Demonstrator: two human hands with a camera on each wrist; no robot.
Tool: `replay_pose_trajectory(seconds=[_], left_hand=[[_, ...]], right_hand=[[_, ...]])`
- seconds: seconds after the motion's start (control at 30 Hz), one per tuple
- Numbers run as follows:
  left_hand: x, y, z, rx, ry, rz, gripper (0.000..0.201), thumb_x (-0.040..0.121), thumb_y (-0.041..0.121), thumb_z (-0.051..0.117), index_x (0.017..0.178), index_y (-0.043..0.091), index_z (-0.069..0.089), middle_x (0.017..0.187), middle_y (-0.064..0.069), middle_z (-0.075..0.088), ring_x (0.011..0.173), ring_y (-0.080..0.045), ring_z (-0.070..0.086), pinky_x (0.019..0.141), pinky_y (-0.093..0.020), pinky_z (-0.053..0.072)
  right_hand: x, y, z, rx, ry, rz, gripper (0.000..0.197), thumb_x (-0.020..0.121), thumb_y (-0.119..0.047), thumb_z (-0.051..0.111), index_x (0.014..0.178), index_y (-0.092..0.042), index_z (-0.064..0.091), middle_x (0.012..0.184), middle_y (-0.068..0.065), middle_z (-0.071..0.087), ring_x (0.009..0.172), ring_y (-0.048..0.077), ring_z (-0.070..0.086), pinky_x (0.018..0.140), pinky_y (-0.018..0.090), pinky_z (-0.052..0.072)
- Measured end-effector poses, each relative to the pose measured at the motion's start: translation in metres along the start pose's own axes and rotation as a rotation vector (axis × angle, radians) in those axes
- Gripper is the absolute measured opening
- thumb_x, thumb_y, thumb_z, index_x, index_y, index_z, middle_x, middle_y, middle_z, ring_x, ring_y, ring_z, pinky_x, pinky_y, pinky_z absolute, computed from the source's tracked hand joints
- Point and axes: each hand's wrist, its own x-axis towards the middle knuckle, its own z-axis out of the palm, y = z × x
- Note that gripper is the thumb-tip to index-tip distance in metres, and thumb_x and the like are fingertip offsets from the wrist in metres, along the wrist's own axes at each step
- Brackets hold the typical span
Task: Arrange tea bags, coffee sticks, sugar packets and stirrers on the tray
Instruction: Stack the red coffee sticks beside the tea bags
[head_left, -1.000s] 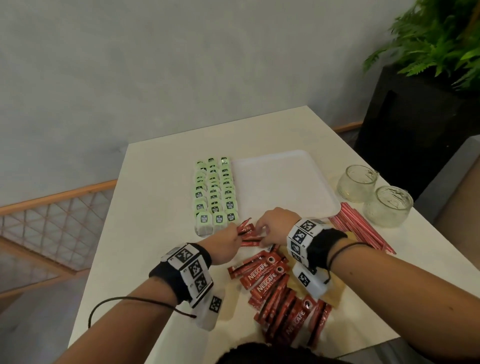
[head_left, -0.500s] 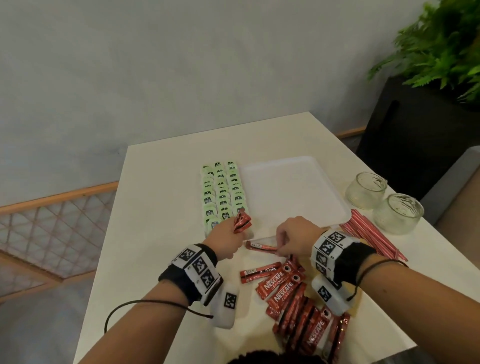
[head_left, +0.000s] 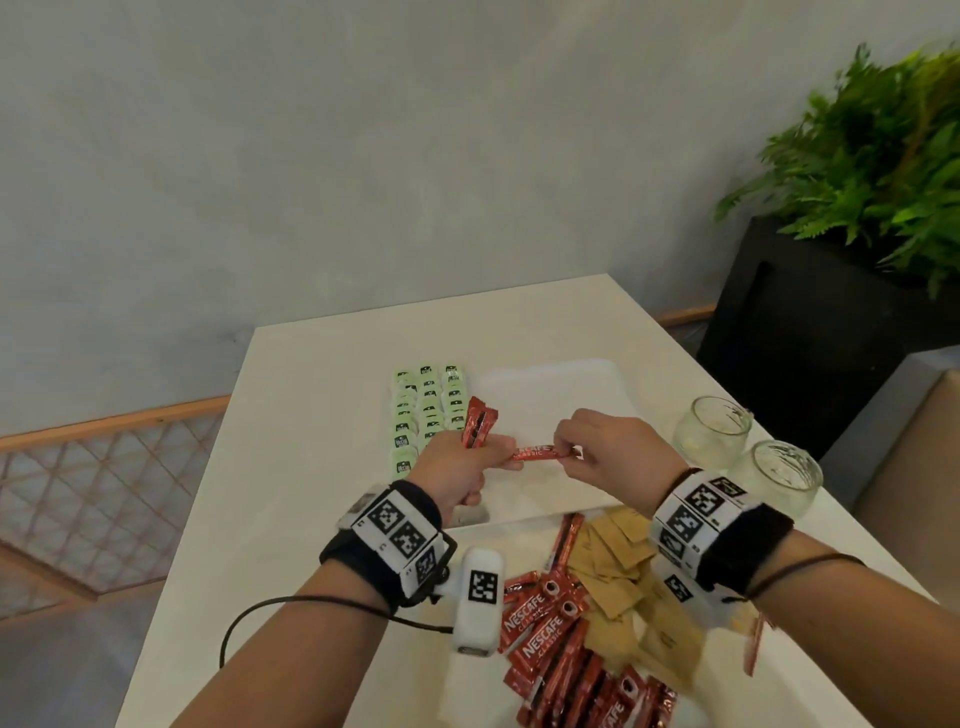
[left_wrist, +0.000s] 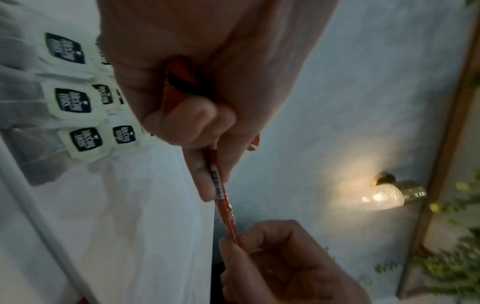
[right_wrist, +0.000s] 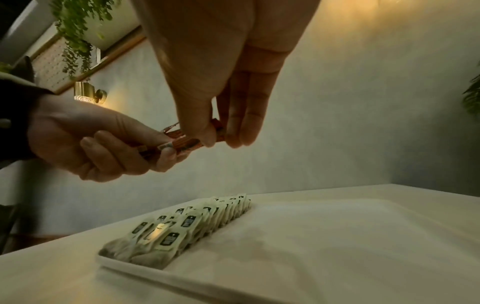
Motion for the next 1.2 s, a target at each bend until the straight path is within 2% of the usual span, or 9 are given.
replay_pose_trajectory(seconds=[0.1,0.2,0.3,0.37,0.47,0.6,0.83,0.93,1.2], left_hand=[[0.007,-0.002,0.001,0.194,0.080,0.192,0.017,0.088,0.023,0.071,0.104,0.019,0.068,0.090,-0.001,0.076,0.042,-0.003,0.040,0.045,-0.023,0.034],[0.009,-0.001,0.005,0.354,0.090,0.359,0.016,0.084,0.028,0.074,0.100,0.025,0.070,0.095,0.010,0.071,0.073,0.003,0.060,0.068,-0.023,0.047],[0.012,0.001,0.008,0.339,0.076,0.380,0.027,0.079,0.038,0.078,0.103,0.027,0.070,0.099,0.007,0.074,0.096,-0.008,0.067,0.085,-0.028,0.050],[0.015,0.002,0.006,0.345,0.092,0.367,0.025,0.080,0.036,0.078,0.102,0.025,0.071,0.098,0.006,0.074,0.091,-0.006,0.067,0.081,-0.026,0.051],[0.023,0.006,0.004,0.315,0.084,0.337,0.016,0.083,0.031,0.076,0.095,0.022,0.072,0.091,0.002,0.076,0.058,0.005,0.057,0.057,-0.022,0.043],[0.039,0.014,0.000,0.226,0.117,0.282,0.013,0.087,0.019,0.072,0.098,0.015,0.073,0.080,-0.001,0.074,0.036,0.002,0.043,0.042,-0.018,0.035],[0.075,0.023,-0.017,0.190,0.164,0.178,0.005,0.089,0.018,0.069,0.094,0.015,0.071,0.087,-0.007,0.076,0.033,-0.002,0.037,0.039,-0.019,0.034],[0.092,0.025,-0.036,0.193,0.189,0.122,0.012,0.091,0.027,0.066,0.084,0.017,0.068,0.081,-0.005,0.074,0.035,-0.005,0.036,0.038,-0.019,0.032],[0.121,0.033,-0.077,0.097,0.187,-0.037,0.018,0.097,0.025,0.052,0.099,0.008,0.058,0.076,-0.005,0.063,0.049,-0.011,0.042,0.040,-0.022,0.036]], right_hand=[[0.001,0.004,-0.001,0.054,-0.027,0.068,0.025,0.080,-0.041,0.072,0.100,-0.033,0.060,0.101,-0.018,0.054,0.094,0.008,0.051,0.069,0.025,0.047],[0.011,0.001,0.000,0.295,-0.102,0.233,0.052,0.078,-0.058,0.067,0.124,-0.036,0.056,0.118,-0.020,0.053,0.107,0.001,0.046,0.091,0.023,0.042],[0.025,0.000,0.005,0.547,-0.158,0.306,0.033,0.085,-0.051,0.064,0.108,-0.028,0.069,0.102,-0.012,0.069,0.095,0.005,0.062,0.090,0.030,0.050],[0.033,0.000,0.005,0.622,-0.204,0.314,0.017,0.090,-0.037,0.065,0.092,-0.022,0.073,0.084,-0.005,0.072,0.077,0.011,0.066,0.080,0.032,0.054],[0.043,0.004,0.003,0.698,-0.222,0.374,0.013,0.086,-0.031,0.071,0.081,-0.018,0.072,0.065,-0.003,0.068,0.055,0.012,0.057,0.061,0.027,0.049],[0.058,0.023,0.007,0.666,-0.161,0.512,0.025,0.080,-0.033,0.077,0.078,-0.011,0.067,0.060,-0.002,0.066,0.050,0.012,0.055,0.056,0.027,0.049],[0.085,0.049,0.029,1.089,-0.090,0.658,0.009,0.092,0.000,0.060,0.093,-0.001,0.069,0.073,0.011,0.067,0.053,0.013,0.062,0.058,0.027,0.058],[0.104,0.067,0.045,1.068,-0.091,0.750,0.014,0.095,0.000,0.056,0.102,0.003,0.067,0.077,0.012,0.066,0.057,0.017,0.062,0.058,0.028,0.058],[0.158,0.114,0.107,0.779,-0.092,1.012,0.010,0.094,-0.012,0.060,0.095,-0.011,0.070,0.082,0.010,0.065,0.058,0.018,0.054,0.055,0.030,0.051]])
